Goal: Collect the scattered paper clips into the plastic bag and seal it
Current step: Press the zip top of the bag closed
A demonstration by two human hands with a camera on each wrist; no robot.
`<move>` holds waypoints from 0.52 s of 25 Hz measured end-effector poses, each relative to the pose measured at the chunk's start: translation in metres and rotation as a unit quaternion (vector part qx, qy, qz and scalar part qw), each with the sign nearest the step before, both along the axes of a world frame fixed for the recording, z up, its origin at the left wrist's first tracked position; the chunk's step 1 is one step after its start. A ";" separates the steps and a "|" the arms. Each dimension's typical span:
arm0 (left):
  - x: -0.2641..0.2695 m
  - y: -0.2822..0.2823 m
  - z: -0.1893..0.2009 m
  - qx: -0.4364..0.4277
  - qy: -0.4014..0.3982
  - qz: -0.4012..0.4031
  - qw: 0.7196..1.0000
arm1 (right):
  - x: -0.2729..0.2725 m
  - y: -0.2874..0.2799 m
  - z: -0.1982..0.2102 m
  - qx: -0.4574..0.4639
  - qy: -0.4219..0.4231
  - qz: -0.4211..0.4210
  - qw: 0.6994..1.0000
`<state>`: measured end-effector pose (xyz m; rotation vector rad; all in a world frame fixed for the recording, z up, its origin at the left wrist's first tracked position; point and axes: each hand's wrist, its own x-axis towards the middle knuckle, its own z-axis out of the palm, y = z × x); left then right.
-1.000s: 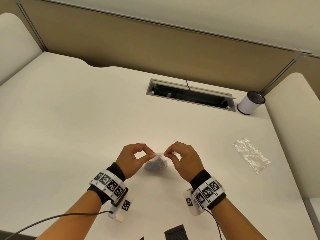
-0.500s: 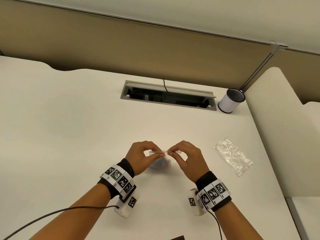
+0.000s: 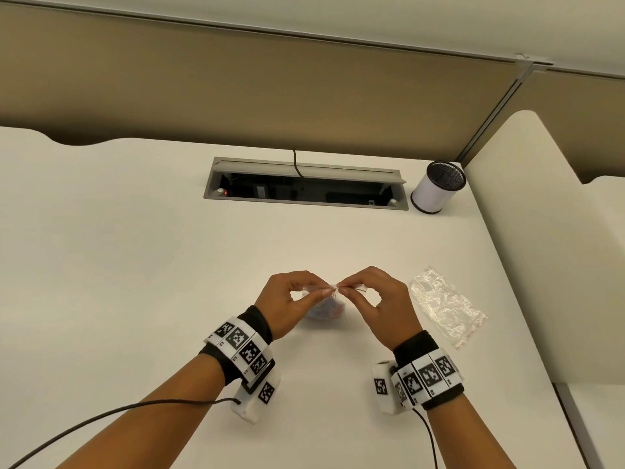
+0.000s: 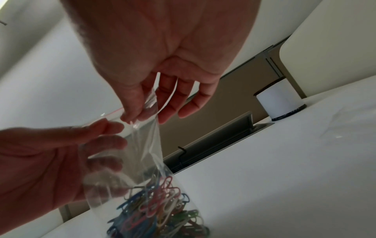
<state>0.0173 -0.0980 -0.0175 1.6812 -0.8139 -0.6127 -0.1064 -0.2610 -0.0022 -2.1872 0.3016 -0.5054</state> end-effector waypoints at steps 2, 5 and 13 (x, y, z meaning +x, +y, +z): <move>-0.001 -0.003 -0.001 -0.016 0.015 -0.004 1.000 | -0.002 -0.004 -0.003 0.025 0.006 0.000 1.000; 0.003 -0.008 -0.004 -0.039 0.065 0.025 0.997 | -0.008 -0.006 -0.014 0.150 0.071 0.007 0.986; 0.020 -0.024 -0.009 -0.032 0.148 0.109 0.982 | -0.002 -0.014 -0.038 0.283 0.107 0.014 0.953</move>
